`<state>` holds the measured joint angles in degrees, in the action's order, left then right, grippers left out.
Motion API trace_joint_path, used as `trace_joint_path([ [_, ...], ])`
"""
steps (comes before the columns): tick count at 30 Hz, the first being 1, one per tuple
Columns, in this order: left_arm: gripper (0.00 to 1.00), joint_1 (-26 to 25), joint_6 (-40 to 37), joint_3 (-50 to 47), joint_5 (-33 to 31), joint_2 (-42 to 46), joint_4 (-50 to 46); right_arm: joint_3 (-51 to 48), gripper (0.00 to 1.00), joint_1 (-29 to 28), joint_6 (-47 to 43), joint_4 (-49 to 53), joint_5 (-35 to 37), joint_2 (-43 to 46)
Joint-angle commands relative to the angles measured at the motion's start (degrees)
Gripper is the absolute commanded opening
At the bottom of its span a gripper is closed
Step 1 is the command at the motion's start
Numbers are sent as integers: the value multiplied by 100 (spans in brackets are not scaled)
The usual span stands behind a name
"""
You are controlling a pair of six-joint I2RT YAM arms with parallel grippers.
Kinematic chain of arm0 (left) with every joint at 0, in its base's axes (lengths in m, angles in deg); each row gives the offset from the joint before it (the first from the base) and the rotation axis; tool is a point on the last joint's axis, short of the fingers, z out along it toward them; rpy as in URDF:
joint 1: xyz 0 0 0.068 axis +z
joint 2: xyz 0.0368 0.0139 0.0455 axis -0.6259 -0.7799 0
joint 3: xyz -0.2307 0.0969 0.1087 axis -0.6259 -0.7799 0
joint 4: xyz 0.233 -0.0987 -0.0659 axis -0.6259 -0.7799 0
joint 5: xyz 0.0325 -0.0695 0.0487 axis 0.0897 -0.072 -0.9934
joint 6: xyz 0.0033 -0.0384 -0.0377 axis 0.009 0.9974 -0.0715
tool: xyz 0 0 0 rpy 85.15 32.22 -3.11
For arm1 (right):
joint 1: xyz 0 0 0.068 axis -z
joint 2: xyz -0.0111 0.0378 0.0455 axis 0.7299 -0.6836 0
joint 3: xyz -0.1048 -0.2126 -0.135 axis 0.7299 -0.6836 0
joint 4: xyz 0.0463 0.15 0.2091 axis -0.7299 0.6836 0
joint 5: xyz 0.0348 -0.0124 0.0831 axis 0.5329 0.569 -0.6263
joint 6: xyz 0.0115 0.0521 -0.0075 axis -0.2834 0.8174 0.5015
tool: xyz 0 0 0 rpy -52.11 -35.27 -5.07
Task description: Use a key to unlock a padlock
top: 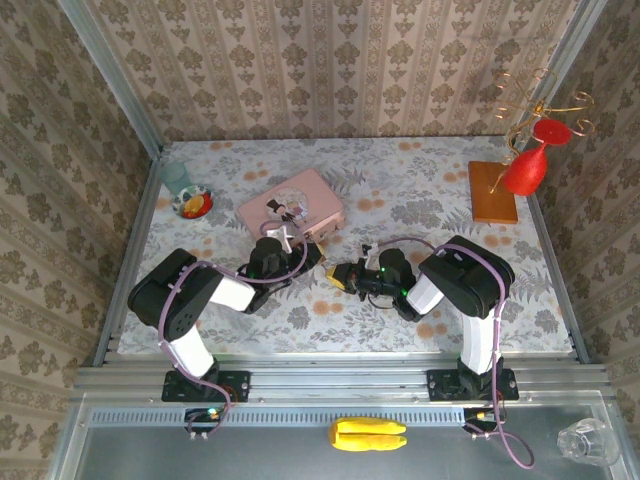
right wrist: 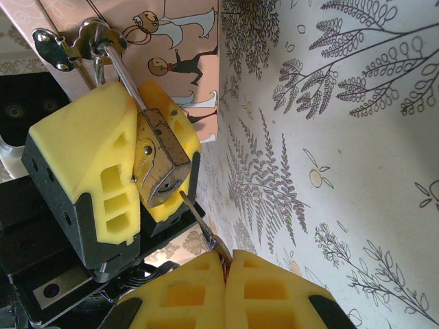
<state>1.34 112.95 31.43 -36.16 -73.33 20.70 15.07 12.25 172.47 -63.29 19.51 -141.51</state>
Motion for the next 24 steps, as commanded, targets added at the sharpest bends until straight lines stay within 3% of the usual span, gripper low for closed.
trace_joint_path([
  [1,1,31,237,36,308,41,1149,47,0,35,42,-223,-84,21],
  [24,1,67,262,-6,374,-167,1393,126,0,71,129,-224,-57,120],
])
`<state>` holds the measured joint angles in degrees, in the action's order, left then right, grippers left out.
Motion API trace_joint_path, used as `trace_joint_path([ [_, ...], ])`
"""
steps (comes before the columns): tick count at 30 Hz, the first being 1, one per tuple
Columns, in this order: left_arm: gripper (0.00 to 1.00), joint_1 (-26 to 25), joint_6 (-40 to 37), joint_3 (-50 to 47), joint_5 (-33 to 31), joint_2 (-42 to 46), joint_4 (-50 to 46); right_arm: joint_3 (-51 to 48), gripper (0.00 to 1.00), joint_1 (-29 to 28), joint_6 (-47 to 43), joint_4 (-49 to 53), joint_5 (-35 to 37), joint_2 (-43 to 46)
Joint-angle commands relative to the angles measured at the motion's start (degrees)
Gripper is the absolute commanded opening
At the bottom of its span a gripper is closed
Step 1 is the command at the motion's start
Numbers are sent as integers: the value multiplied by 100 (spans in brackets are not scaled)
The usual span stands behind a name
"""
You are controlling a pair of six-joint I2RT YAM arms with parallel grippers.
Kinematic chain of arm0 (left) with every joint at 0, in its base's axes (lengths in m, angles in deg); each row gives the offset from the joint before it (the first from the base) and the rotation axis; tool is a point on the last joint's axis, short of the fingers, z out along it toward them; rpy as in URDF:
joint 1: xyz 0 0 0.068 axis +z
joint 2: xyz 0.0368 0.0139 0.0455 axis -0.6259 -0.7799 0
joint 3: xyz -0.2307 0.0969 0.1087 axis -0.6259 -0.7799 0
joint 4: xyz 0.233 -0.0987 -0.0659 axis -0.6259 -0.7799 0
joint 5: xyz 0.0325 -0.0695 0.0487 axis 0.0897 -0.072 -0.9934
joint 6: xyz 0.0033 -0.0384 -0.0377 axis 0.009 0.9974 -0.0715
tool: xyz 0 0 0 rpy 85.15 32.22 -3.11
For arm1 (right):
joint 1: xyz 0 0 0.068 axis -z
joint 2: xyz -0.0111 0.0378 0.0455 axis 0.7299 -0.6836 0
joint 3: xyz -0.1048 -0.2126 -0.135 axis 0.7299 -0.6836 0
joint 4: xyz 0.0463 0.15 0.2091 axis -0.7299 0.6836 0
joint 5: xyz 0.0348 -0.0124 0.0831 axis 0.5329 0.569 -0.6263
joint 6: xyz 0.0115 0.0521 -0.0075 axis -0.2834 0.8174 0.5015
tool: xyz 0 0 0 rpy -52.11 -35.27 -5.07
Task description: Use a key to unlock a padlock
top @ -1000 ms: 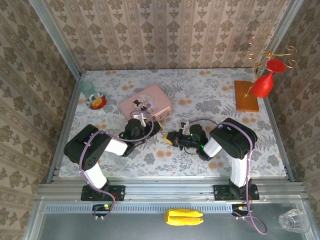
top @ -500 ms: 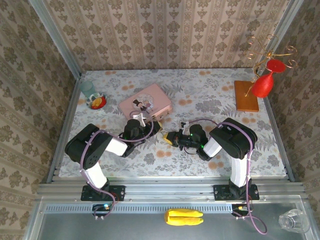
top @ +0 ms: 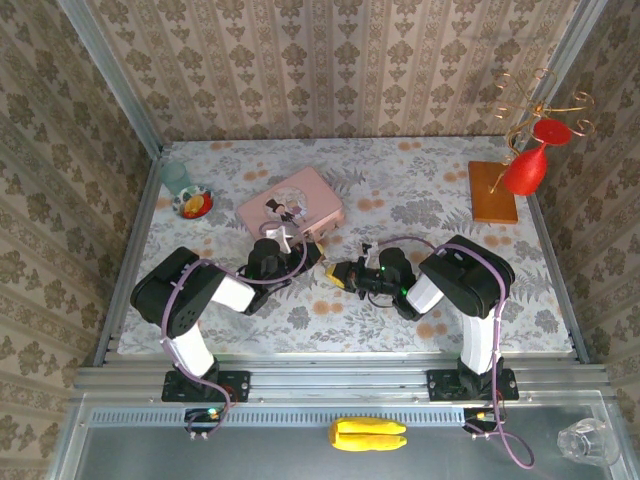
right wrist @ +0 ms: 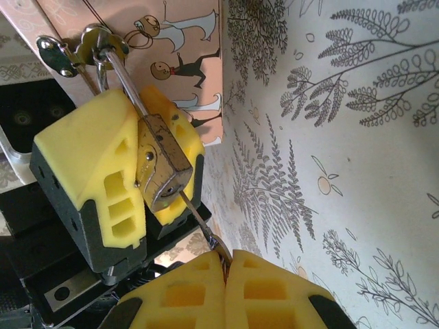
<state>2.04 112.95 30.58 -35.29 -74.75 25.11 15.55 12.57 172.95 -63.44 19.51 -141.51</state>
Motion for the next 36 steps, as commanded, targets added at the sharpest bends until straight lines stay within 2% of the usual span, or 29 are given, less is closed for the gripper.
trace_joint_path([
  [1,1,-3,260,81,295,-21,943,73,0,38,82,-217,-57,116],
  [36,2,-55,231,46,313,53,1121,171,0,64,134,-233,-127,140],
])
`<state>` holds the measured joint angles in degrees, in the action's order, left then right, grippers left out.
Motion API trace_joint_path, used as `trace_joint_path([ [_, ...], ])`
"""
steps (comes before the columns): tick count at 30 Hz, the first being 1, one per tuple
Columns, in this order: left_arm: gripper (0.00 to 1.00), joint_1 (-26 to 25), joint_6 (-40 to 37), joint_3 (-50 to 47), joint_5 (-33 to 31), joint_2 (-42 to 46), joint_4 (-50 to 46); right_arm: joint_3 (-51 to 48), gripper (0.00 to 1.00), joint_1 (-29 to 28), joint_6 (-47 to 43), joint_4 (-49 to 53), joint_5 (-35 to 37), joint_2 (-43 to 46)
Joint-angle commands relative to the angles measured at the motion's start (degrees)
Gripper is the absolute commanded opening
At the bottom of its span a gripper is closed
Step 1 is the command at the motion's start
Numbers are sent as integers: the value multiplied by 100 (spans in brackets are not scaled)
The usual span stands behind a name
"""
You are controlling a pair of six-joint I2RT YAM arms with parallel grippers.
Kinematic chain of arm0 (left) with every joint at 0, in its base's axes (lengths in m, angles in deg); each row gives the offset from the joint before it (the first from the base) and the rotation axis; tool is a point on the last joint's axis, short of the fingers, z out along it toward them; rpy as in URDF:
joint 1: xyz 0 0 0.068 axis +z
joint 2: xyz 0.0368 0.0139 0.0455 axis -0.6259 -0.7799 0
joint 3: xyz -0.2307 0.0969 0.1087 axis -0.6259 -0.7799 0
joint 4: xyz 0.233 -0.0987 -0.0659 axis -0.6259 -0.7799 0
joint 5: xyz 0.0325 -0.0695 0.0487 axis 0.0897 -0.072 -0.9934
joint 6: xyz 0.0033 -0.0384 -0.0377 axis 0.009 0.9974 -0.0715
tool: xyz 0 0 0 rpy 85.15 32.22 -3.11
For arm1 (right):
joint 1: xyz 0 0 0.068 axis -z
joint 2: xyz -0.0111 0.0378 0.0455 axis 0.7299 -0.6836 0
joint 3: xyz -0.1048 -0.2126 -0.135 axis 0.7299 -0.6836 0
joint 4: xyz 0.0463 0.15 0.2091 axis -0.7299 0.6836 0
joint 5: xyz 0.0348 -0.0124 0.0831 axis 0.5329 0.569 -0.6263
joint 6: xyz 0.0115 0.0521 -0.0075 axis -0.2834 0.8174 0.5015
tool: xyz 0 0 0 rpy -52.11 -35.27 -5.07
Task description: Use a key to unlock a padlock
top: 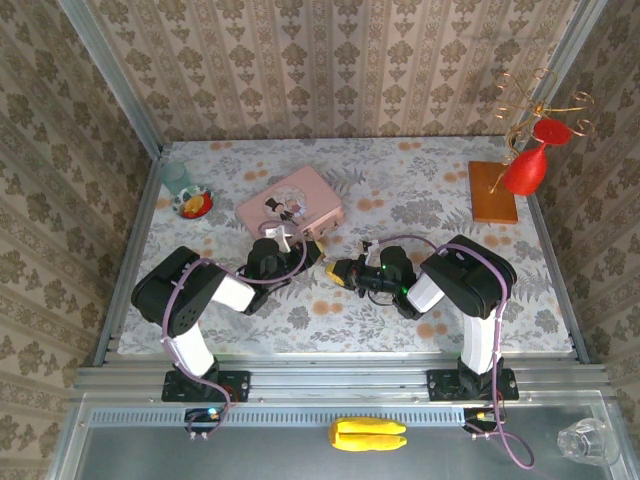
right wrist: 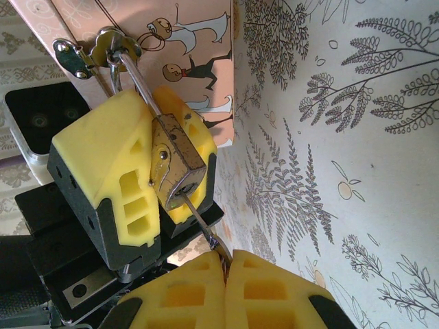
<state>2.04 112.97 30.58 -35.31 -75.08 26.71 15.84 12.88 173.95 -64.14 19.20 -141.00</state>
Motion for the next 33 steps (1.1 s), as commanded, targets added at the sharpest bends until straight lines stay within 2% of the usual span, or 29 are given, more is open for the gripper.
trace_joint_path([
  [1,1,-55,224,43,306,93,955,140,0,34,33,-162,-96,94],
  [33,1,-170,273,50,263,192,942,208,0,91,86,-165,-9,-12],
])
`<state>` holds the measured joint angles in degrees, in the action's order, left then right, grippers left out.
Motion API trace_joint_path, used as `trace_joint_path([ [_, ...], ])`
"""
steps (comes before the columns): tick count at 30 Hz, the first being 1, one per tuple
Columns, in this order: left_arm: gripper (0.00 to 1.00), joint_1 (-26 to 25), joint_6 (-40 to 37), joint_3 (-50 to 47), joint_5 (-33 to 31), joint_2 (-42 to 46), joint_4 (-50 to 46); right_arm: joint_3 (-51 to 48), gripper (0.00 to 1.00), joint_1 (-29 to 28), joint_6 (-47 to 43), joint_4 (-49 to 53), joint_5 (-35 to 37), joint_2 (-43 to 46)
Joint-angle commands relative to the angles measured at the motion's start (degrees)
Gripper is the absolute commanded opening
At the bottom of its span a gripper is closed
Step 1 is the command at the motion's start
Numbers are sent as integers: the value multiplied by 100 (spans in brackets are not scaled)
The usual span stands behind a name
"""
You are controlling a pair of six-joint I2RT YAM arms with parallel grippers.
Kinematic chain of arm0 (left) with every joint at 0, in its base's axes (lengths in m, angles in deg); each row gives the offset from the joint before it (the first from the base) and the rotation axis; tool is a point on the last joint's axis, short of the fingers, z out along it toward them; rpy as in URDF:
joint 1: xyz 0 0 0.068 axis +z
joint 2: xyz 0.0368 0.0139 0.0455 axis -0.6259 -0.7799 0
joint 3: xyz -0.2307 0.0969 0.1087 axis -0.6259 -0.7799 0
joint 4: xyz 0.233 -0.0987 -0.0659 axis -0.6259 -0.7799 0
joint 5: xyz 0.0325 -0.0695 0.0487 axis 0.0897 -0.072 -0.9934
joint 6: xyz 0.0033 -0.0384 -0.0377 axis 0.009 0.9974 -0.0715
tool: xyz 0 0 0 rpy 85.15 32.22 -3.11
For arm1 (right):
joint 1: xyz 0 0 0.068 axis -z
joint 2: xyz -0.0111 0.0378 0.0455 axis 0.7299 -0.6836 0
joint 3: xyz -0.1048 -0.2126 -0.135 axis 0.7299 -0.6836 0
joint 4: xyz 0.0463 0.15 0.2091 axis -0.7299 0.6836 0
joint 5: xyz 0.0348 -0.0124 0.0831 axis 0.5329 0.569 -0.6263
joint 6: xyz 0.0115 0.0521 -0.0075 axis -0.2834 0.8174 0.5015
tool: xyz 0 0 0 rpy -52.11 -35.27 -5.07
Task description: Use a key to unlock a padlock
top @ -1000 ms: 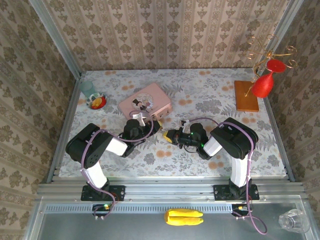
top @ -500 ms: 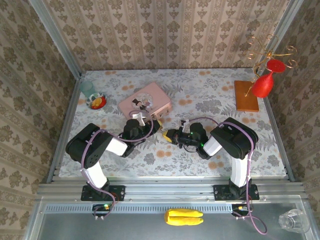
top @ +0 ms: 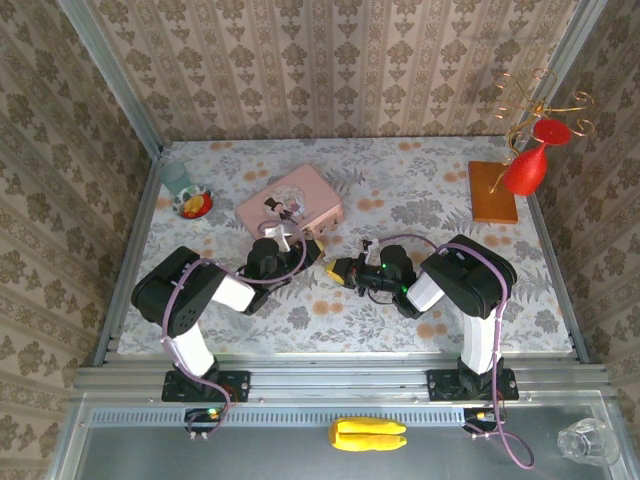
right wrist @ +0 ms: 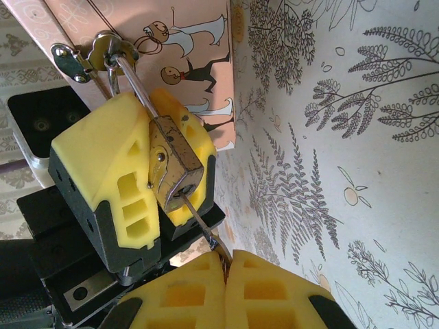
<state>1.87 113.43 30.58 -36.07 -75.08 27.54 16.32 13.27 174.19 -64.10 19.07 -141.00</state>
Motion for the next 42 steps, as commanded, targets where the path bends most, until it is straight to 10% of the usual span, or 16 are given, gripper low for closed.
trace_joint_path([
  [1,1,-161,235,45,331,201,870,175,0,49,75,-162,-8,-10],
  [42,1,-204,192,147,304,271,621,-40,0,109,-4,-160,-92,81],
])
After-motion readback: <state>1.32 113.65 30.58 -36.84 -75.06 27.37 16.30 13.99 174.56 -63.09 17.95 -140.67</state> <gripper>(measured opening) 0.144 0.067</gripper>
